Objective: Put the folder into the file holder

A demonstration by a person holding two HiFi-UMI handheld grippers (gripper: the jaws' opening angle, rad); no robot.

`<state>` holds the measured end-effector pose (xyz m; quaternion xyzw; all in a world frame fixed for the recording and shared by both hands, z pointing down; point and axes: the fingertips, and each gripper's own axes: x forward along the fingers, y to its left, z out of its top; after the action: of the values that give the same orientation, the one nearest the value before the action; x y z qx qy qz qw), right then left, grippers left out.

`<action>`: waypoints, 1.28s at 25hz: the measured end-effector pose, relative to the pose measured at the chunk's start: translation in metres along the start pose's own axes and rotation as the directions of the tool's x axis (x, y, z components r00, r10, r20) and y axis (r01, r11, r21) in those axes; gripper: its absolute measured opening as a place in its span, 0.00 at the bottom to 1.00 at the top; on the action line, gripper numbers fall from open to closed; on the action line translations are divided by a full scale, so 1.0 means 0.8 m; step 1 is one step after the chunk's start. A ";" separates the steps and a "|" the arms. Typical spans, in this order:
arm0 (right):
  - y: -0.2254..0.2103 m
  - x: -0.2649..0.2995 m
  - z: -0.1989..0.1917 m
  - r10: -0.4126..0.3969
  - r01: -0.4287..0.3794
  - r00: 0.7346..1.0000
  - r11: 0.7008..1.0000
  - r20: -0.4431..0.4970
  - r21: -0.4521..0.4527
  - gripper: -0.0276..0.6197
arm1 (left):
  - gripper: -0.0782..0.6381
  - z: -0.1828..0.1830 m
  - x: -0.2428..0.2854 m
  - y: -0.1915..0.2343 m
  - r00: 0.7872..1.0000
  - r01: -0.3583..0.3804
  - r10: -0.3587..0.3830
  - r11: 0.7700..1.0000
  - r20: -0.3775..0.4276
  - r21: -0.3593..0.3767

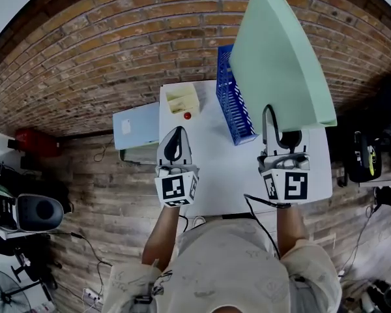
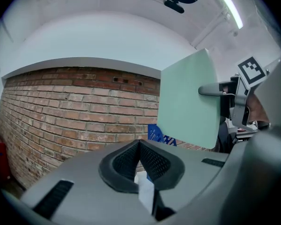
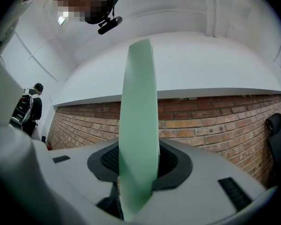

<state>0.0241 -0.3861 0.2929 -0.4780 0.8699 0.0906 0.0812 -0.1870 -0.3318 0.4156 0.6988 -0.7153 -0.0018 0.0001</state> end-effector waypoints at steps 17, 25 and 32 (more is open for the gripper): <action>-0.012 0.024 -0.102 0.063 -0.055 0.994 0.994 -0.093 0.093 0.29 | 0.12 -0.046 0.024 -0.013 0.994 -0.040 0.040 0.999 -0.106 0.006; -0.016 0.033 -0.130 0.085 -0.070 0.990 0.989 -0.114 0.132 0.29 | 0.12 -0.067 0.031 -0.010 0.985 -0.068 0.071 0.997 -0.154 0.022; -0.012 0.046 -0.135 0.116 -0.099 0.986 0.985 -0.118 0.138 0.28 | 0.12 -0.082 0.038 -0.012 0.978 -0.072 0.077 0.997 -0.194 0.032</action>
<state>0.0066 -0.4469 0.3889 -0.4285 0.9020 0.0070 0.0527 -0.1779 -0.3622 0.4807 0.6681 -0.7377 0.0756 0.0615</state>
